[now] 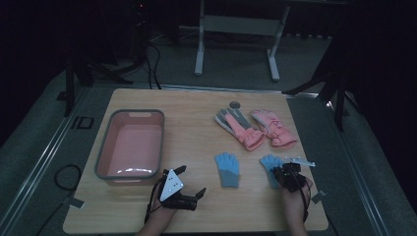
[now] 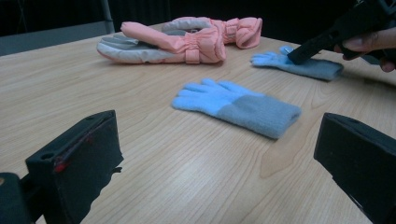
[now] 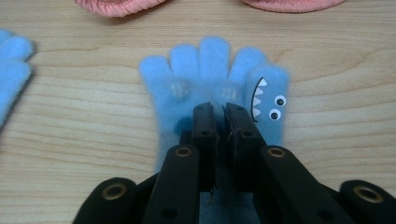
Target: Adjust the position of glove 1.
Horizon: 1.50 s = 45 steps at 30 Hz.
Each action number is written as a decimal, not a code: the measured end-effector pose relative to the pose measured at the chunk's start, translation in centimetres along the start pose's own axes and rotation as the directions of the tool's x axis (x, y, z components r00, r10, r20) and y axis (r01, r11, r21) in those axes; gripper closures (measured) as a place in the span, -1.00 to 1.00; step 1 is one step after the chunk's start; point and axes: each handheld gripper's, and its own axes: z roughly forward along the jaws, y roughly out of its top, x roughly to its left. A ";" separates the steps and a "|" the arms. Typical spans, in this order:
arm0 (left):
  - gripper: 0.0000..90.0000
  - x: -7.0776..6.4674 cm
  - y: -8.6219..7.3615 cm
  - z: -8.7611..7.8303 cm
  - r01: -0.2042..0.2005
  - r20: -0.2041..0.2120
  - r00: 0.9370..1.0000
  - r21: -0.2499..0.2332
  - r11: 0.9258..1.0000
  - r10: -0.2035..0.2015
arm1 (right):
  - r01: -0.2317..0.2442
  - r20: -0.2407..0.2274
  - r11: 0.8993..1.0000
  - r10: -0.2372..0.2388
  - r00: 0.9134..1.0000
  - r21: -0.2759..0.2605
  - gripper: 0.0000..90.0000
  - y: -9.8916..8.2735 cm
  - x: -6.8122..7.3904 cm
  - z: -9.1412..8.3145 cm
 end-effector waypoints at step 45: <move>-0.98 0.1 0.0 0.0 0.009 -0.002 1.000 0.002 1.000 -0.009 | 0.278 -0.124 0.958 -0.284 0.951 -0.064 0.92 -0.3 -1.6 -1.0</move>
